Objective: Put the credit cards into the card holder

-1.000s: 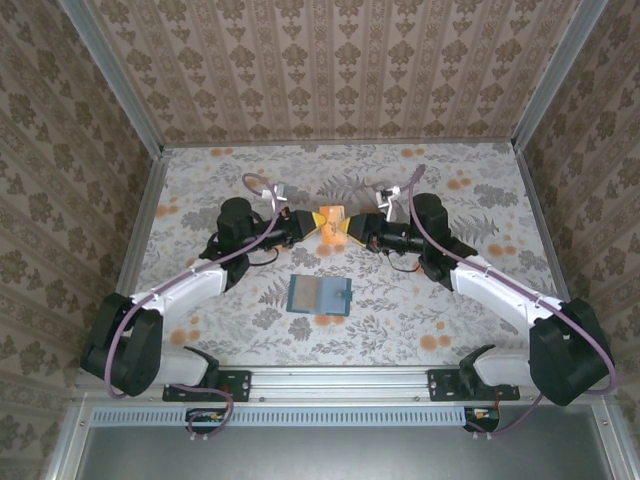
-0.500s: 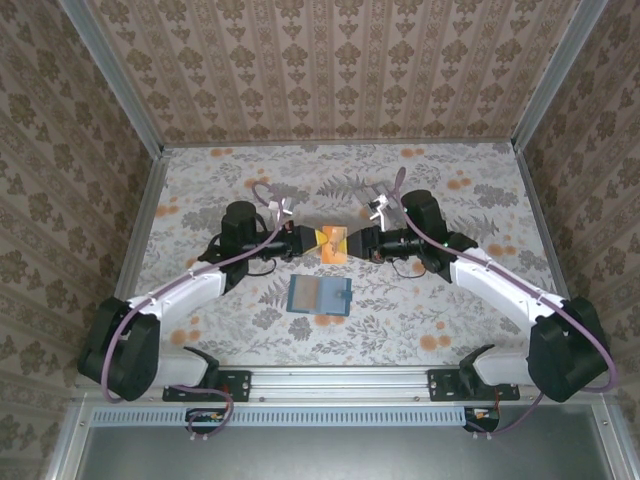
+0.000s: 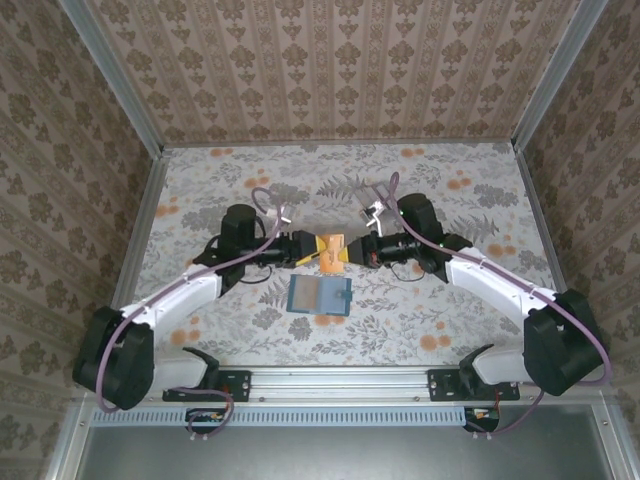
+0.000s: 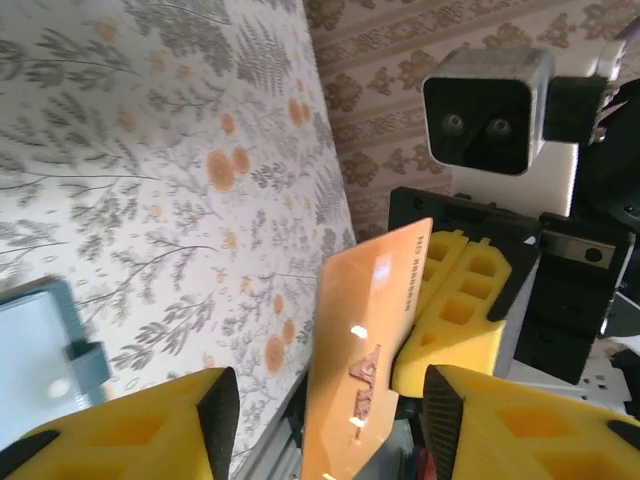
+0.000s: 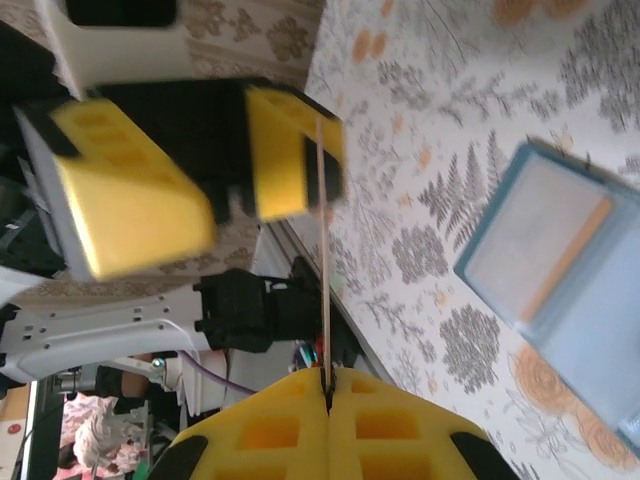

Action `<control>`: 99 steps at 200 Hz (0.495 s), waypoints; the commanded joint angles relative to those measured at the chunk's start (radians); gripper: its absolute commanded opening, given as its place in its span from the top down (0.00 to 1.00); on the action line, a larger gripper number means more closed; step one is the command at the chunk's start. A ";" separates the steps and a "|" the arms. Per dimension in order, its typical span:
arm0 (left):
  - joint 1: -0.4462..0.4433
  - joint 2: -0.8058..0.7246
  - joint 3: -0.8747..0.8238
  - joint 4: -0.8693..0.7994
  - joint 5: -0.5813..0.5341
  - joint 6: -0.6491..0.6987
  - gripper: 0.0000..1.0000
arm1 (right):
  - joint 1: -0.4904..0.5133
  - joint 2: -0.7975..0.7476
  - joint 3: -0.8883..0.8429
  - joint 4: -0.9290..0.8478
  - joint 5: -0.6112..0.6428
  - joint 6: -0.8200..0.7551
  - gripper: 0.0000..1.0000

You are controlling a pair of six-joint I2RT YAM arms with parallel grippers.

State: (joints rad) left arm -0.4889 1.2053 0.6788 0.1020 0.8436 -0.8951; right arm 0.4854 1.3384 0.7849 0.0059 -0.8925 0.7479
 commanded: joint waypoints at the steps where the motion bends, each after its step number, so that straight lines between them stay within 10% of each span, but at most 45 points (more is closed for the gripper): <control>1: 0.013 -0.049 0.005 -0.319 -0.128 0.185 0.44 | 0.030 0.012 -0.078 0.070 0.022 0.060 1.00; 99: -0.014 0.088 -0.104 -0.473 -0.345 0.275 0.48 | 0.096 0.299 -0.124 0.269 0.065 0.129 1.00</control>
State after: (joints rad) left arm -0.4908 1.2545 0.5919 -0.3710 0.5423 -0.6334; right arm 0.5770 1.5860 0.6510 0.2054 -0.8425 0.8570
